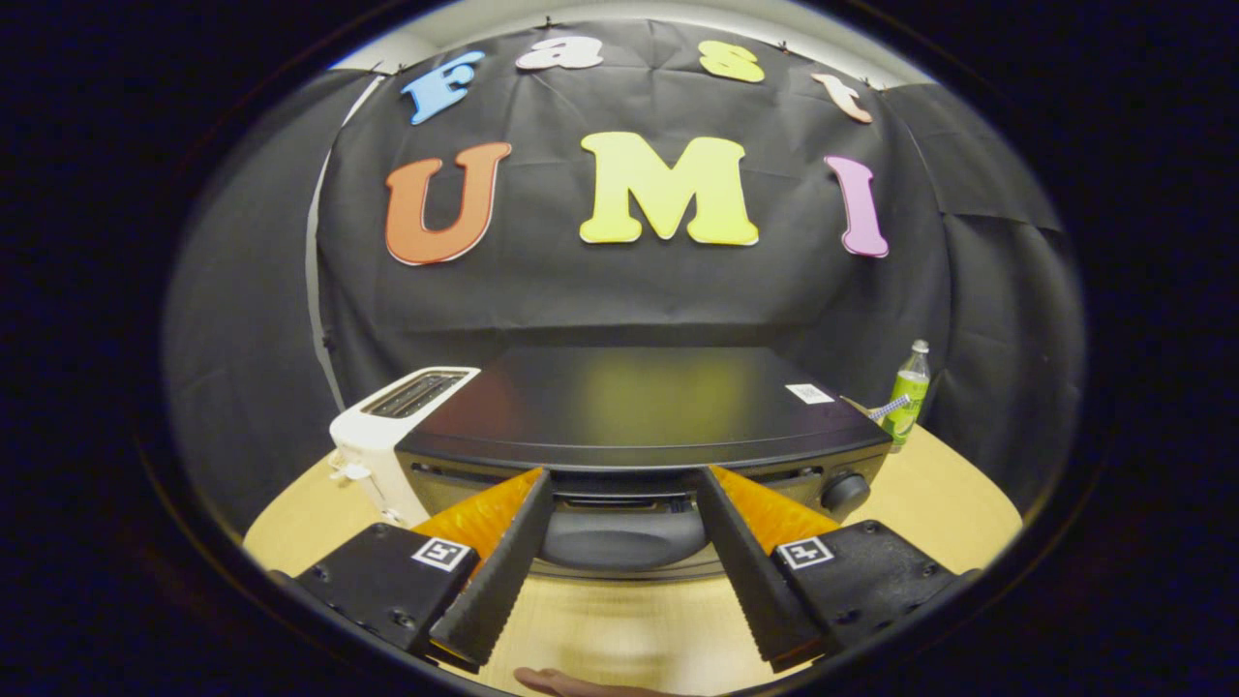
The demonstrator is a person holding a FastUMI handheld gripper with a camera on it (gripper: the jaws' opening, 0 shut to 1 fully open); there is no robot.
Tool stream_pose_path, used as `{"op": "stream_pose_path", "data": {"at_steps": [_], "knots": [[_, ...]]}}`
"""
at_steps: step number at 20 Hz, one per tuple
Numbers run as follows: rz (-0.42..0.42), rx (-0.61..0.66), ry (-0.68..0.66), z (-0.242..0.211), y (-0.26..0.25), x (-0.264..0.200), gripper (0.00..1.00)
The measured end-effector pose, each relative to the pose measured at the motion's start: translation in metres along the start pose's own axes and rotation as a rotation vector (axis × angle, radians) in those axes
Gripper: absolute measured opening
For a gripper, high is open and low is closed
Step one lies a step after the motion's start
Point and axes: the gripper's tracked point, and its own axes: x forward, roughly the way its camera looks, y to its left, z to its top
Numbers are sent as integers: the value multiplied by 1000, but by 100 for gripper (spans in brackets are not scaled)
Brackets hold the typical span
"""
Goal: Open the toaster oven, put the food inside, and close the toaster oven door.
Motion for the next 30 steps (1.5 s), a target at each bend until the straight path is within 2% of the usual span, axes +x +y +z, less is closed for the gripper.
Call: {"op": "stream_pose_path", "data": {"at_steps": [6, 18, 25, 30], "knots": [[40, 20, 13, -27, -2, -31, 100], [4, -70, 97, -93, -3, -73, 99], [31, -75, 258, -134, -5, -78, 99], [14, -35, 391, -175, -4, -83, 99]]}}
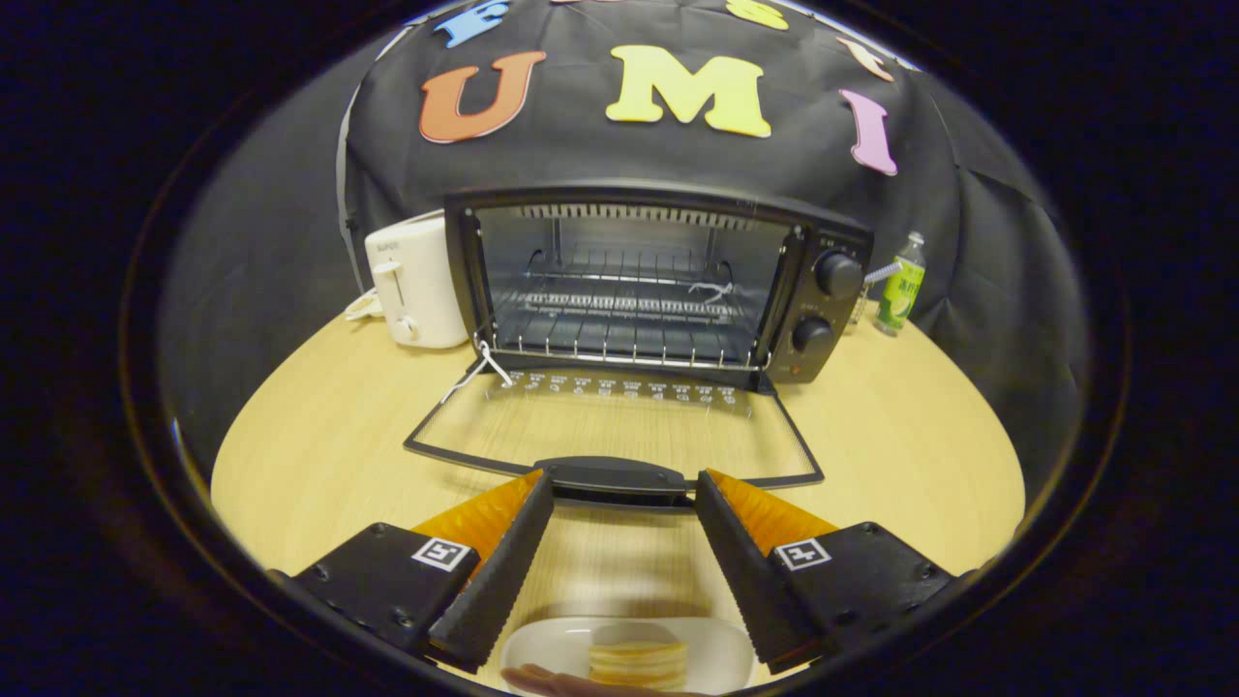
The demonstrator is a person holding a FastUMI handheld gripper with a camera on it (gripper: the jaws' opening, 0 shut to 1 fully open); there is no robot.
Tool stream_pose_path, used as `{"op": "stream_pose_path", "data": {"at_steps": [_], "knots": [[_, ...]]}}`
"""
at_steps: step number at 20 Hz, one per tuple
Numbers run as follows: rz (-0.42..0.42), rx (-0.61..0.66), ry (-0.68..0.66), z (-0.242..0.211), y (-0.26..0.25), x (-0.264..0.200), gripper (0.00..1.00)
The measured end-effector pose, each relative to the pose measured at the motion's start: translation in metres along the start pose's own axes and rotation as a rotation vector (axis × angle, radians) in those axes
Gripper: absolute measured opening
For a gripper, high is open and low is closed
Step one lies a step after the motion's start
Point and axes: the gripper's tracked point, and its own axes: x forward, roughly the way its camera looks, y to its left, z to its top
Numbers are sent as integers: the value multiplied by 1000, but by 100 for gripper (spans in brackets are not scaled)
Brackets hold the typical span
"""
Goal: Open the toaster oven, put the food inside, and close the toaster oven door.
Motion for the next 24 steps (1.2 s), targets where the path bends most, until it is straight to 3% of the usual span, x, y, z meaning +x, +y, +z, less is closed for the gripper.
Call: {"op": "stream_pose_path", "data": {"at_steps": [1, 5, 13, 17, 24], "knots": [[-4, -5, -55, 11, 1, 5, 99], [-23, -46, -30, 2, 0, 2, 99], [-3, 49, 28, -24, -12, -43, 100], [-33, 59, 95, -54, -18, -78, 100], [2, 57, 145, -102, -2, -104, 97]]}}
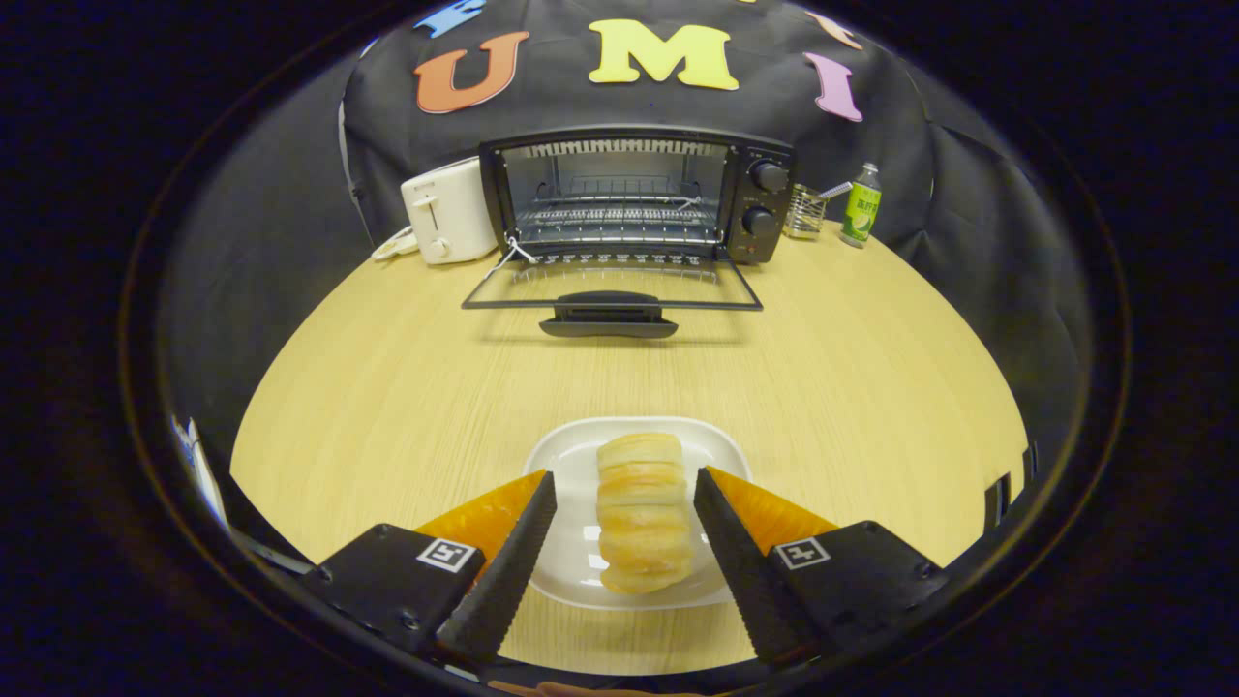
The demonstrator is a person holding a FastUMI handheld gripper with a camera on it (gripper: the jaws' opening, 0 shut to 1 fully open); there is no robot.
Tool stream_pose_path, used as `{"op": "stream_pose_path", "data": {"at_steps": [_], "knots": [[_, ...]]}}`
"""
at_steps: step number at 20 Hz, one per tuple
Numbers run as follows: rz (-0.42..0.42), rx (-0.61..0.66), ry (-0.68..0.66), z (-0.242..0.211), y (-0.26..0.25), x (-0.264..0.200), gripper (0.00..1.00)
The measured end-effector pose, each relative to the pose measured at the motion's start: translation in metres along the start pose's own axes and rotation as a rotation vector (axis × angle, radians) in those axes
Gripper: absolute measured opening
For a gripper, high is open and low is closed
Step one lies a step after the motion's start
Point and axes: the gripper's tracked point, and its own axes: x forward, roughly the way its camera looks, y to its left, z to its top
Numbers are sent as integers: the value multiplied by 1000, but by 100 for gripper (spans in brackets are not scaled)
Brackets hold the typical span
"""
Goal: Open the toaster oven, put the food inside, and close the toaster oven door.
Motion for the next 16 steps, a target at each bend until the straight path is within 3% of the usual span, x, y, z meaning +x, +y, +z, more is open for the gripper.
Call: {"op": "stream_pose_path", "data": {"at_steps": [6, 9, 10, 16], "knots": [[30, 69, 49, -19, -4, 13, 95], [9, -2, 1, -11, -6, 14, 84], [11, 1, -5, -11, -5, 14, 76], [-8, 46, -71, 8, -9, 0, 63]]}}
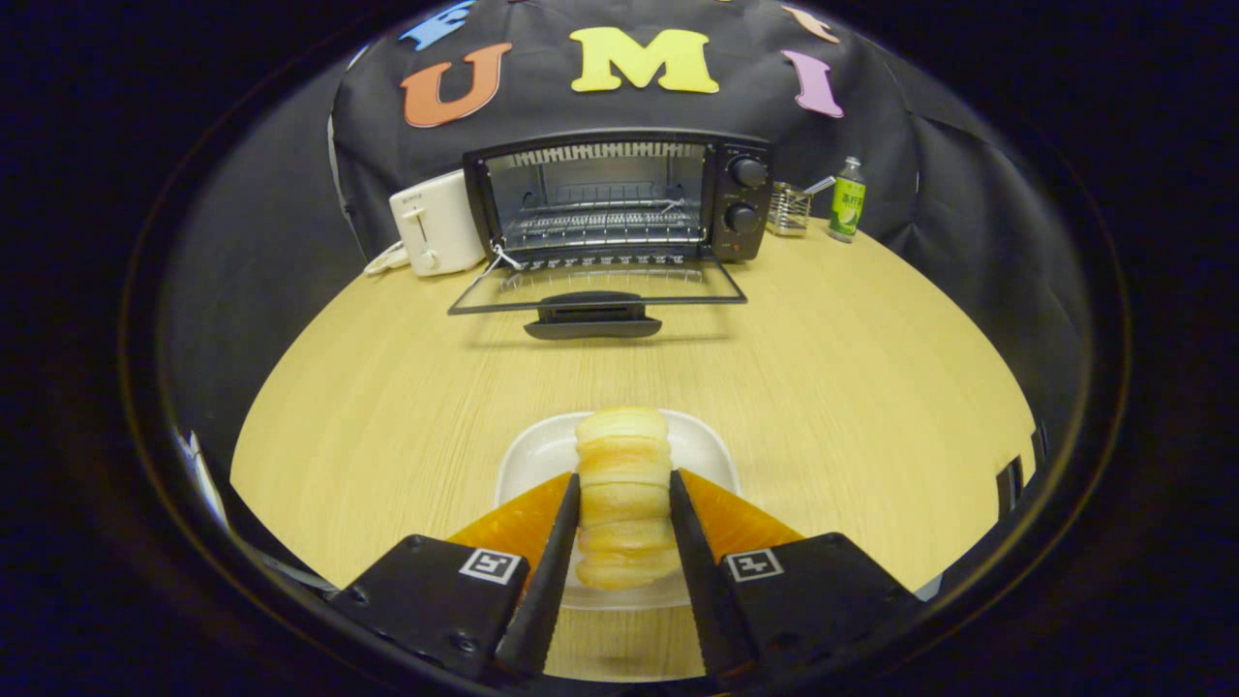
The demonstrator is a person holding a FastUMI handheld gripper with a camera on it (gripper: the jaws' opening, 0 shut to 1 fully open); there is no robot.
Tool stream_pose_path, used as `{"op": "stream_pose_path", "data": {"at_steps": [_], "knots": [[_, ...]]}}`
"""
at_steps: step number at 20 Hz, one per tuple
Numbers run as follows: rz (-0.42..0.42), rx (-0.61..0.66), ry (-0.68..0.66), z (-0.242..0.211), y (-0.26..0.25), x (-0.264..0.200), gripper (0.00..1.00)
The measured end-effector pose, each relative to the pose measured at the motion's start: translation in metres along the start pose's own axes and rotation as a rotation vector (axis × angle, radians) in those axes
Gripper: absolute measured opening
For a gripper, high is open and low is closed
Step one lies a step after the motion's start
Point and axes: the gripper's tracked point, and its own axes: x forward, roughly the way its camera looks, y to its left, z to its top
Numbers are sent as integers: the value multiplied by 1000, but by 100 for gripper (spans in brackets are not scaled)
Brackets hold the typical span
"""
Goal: Open the toaster oven, put the food inside, and close the toaster oven door.
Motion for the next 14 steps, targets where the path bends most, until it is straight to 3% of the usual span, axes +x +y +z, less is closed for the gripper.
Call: {"op": "stream_pose_path", "data": {"at_steps": [6, 11, 14], "knots": [[72, 139, -43, 30, 9, -14, 62], [53, 96, -129, 56, 15, -10, 62], [87, 81, -180, 69, 31, -8, 62]]}}
